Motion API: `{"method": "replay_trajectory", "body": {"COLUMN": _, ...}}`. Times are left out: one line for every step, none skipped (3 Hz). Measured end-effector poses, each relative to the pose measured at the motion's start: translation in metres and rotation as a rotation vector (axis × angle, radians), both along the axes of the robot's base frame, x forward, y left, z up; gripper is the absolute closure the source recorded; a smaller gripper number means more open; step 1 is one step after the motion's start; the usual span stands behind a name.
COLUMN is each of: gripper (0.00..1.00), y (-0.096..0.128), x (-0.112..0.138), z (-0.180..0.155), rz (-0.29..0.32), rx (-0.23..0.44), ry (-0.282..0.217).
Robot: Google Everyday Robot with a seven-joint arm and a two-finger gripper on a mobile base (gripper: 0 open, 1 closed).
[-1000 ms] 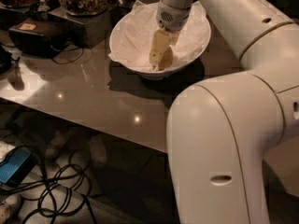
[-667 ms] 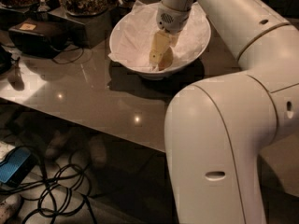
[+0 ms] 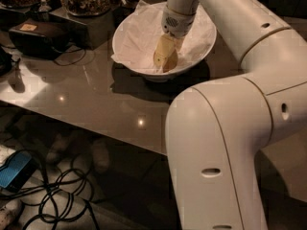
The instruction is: Pick apple from white bowl
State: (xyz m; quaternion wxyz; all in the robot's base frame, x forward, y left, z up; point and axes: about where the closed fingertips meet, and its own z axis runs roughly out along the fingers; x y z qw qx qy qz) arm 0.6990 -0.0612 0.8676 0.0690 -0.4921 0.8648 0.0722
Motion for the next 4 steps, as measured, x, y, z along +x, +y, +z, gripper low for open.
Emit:
{"method": "replay_trajectory", "body": {"gripper": 0.28, "y": -0.0013, "x": 0.0013, "z": -0.0097, "rz": -0.002, "rx": 0.001, "ry": 0.02}}
{"method": "replay_trajectory", "body": {"gripper": 0.46, "y": 0.0004, "x": 0.0019, "z": -0.0177, "rz": 0.013, "rx": 0.006, "ry": 0.033}}
{"method": "replay_trajectory", "body": {"gripper": 0.69, "y": 0.0004, "x": 0.0019, "z": -0.0177, "rz": 0.013, "rx": 0.006, "ry": 0.033}}
{"method": "replay_trajectory", "body": {"gripper": 0.92, "y": 0.0004, "x": 0.0019, "z": -0.0177, "rz": 0.013, "rx": 0.006, "ry": 0.033}}
